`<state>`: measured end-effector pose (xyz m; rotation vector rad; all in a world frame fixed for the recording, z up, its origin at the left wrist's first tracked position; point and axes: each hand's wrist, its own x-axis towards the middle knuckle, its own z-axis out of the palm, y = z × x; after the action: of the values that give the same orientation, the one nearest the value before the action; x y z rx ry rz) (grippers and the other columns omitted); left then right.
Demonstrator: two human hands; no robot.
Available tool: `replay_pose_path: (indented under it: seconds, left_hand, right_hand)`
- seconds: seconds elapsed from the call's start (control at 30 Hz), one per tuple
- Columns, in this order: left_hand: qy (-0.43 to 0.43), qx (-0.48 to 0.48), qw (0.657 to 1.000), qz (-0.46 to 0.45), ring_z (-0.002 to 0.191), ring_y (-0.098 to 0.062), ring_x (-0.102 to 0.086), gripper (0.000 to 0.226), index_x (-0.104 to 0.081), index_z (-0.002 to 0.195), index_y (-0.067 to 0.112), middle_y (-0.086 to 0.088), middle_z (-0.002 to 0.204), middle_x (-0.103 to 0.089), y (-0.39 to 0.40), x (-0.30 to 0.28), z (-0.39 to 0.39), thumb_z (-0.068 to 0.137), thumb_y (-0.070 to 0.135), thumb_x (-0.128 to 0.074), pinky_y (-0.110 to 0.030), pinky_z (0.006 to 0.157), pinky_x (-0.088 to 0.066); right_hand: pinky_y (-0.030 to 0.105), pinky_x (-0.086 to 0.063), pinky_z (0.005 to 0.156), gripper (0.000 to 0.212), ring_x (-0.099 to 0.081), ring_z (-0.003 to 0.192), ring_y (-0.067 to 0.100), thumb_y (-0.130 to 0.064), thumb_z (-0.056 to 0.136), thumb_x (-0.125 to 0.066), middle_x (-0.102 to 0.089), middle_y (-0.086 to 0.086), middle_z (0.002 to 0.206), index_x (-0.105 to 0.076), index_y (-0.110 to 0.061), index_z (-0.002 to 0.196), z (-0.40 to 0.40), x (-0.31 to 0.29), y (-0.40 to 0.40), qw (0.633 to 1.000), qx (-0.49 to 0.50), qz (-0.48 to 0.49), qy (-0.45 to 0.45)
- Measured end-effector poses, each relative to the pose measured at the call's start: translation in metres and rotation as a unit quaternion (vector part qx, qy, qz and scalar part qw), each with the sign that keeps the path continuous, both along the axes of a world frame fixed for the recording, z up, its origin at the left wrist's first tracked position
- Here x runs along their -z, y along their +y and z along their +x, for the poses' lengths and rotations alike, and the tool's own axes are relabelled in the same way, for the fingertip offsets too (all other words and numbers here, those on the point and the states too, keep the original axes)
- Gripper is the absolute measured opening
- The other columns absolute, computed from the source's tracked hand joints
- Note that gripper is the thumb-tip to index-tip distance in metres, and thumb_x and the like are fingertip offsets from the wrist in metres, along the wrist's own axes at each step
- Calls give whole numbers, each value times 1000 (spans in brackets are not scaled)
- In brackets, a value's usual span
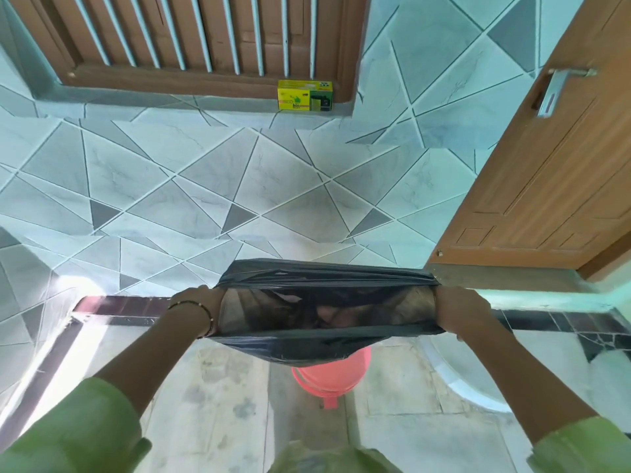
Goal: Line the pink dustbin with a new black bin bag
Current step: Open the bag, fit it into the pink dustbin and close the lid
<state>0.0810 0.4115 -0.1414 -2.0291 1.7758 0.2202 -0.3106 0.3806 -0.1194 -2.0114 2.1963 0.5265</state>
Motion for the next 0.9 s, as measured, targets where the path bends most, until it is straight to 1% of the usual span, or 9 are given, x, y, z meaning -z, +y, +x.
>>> replay_pose_path:
  seconds: [0.13, 0.2, 0.27, 0.37, 0.47, 0.53, 0.67, 0.8, 0.9]
  left_hand:
    - [3, 5, 1000, 1, 107, -29, -61, 45, -49, 119, 22, -5, 115, -59, 7, 10, 11, 76, 26, -56, -37, 87, -51]
    - [-2, 11, 1000, 3, 107, -28, -61, 45, -48, 119, 22, -5, 116, -59, 9, 16, 19, 75, 26, -58, -35, 88, -49]
    - [-12, 22, 1000, 5, 109, -28, -60, 44, -48, 119, 20, -6, 118, -59, 11, 19, 29, 77, 24, -57, -34, 88, -47]
    - [-23, 41, 999, 1, 108, -28, -61, 36, -54, 114, 19, -7, 116, -64, 15, 23, 42, 79, 24, -53, -34, 89, -49]
    - [-15, 30, 999, 9, 111, -29, -60, 39, -56, 112, 20, -7, 115, -65, 20, 26, 51, 75, 28, -59, -35, 90, -51]
    - [-12, 27, 999, 12, 110, -30, -59, 42, -54, 114, 20, -6, 115, -64, 21, 27, 52, 73, 27, -61, -38, 90, -51]
    - [-20, 38, 999, 7, 111, -26, -60, 43, -51, 117, 21, -3, 117, -64, 20, 27, 48, 76, 29, -60, -34, 91, -47]
    - [-40, 51, 998, -5, 116, -23, -56, 42, -49, 121, 21, -1, 122, -61, 21, 25, 36, 80, 25, -55, -34, 94, -45]
    - [7, 27, 1000, 14, 120, -26, -53, 43, -45, 126, 20, -4, 128, -56, 19, 27, 31, 84, 23, -52, -36, 94, -45]
  right_hand:
    - [32, -52, 72, 28, -66, 93, 27, -8, 83, -46, -66, 6, 103, -54, -15, 109, 11, 7, 9, 1000, 2, -22, 2]
    - [35, -53, 75, 27, -65, 94, 28, -10, 83, -46, -66, 7, 103, -54, -14, 109, 19, 11, 12, 999, 7, -41, -6]
    - [36, -53, 76, 24, -64, 94, 29, -9, 85, -44, -66, 9, 102, -56, -13, 105, 27, 12, 15, 997, 10, -78, -19]
    - [37, -51, 74, 20, -65, 89, 31, -5, 85, -45, -68, 11, 96, -61, -10, 97, 38, 14, 21, 992, 12, -120, -29]
    - [35, -48, 70, 23, -65, 89, 32, -4, 84, -43, -68, 11, 94, -62, -10, 97, 45, 18, 28, 993, 15, -112, -37]
    - [34, -47, 68, 25, -65, 90, 32, -4, 84, -43, -68, 10, 94, -63, -11, 97, 46, 20, 29, 994, 14, -104, -34]
    - [39, -52, 77, 22, -65, 93, 32, -5, 86, -44, -67, 12, 99, -61, -9, 98, 43, 19, 25, 995, 19, -95, -26]
    - [38, -52, 77, 18, -66, 90, 30, -7, 86, -47, -68, 11, 98, -61, -8, 97, 37, 19, 18, 996, 18, -82, -33]
    - [37, -53, 76, 19, -66, 87, 28, -8, 86, -47, -69, 9, 96, -61, -8, 99, 32, 19, 15, 997, 10, -64, -30]
